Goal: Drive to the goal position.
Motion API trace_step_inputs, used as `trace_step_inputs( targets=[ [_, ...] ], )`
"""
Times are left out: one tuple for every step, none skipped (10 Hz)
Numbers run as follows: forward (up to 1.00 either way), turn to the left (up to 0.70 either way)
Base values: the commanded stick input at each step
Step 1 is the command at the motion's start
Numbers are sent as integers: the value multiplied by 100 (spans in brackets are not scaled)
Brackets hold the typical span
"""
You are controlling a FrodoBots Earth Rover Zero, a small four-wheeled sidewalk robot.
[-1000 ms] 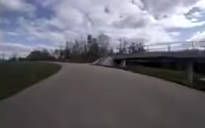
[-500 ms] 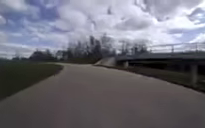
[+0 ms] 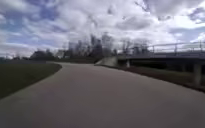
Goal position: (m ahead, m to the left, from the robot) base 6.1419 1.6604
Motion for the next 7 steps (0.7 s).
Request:
trace_step_inputs(
  targets=[
    [100,28],
    [100,34],
    [100,39],
    [100,13],
    [100,0],
    [100,0],
    [100,0]
  ],
)
